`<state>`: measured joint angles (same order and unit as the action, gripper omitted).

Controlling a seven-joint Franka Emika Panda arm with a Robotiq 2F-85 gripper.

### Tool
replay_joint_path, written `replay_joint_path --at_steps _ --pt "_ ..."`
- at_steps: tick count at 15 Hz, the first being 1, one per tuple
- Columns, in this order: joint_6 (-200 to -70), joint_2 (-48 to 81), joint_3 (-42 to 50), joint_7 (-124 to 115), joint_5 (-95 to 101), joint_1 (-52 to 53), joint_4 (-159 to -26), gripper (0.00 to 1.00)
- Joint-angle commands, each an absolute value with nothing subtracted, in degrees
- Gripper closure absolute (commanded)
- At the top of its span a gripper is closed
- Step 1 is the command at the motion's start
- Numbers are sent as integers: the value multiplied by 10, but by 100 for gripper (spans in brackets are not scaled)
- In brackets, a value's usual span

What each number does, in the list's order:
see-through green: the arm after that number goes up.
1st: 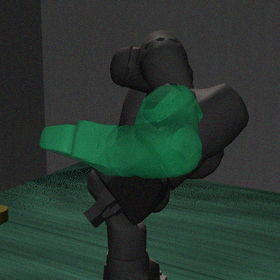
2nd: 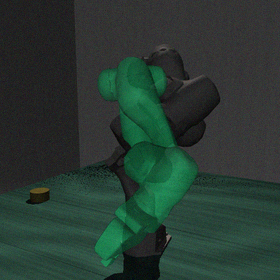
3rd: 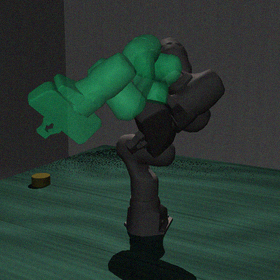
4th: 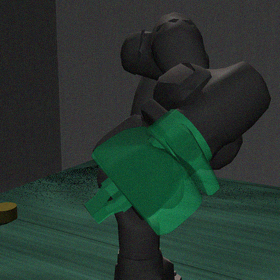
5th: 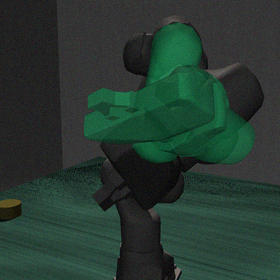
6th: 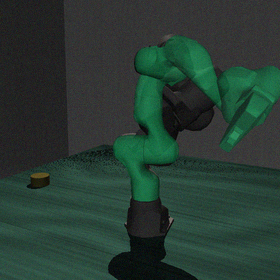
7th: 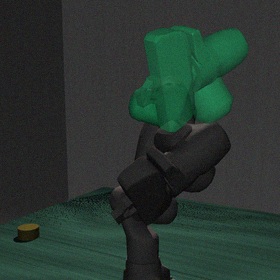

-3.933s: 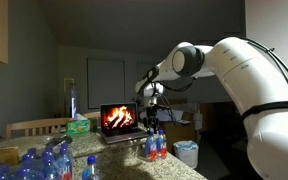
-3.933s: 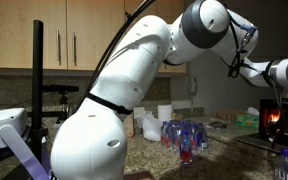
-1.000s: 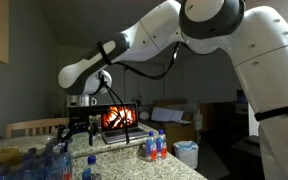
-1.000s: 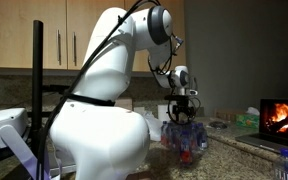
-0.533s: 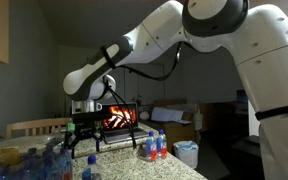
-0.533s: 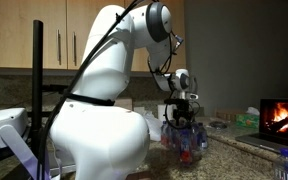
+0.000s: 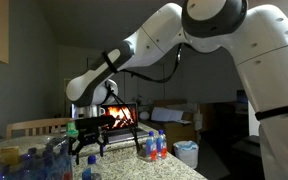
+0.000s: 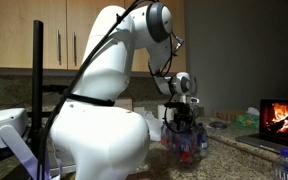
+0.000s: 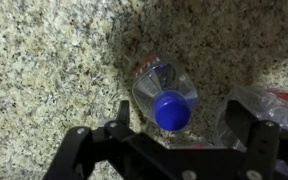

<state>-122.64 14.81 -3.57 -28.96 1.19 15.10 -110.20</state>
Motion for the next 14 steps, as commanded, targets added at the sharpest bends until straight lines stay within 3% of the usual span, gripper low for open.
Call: replay_joint_path --at_steps 1,9,14 --pt "-1238 142 -37 -309 27 145 -1120 33" --pt "-1222 151 -34 -293 34 144 -1107 85" --pt "-1213 142 -35 -301 6 136 -1108 85"
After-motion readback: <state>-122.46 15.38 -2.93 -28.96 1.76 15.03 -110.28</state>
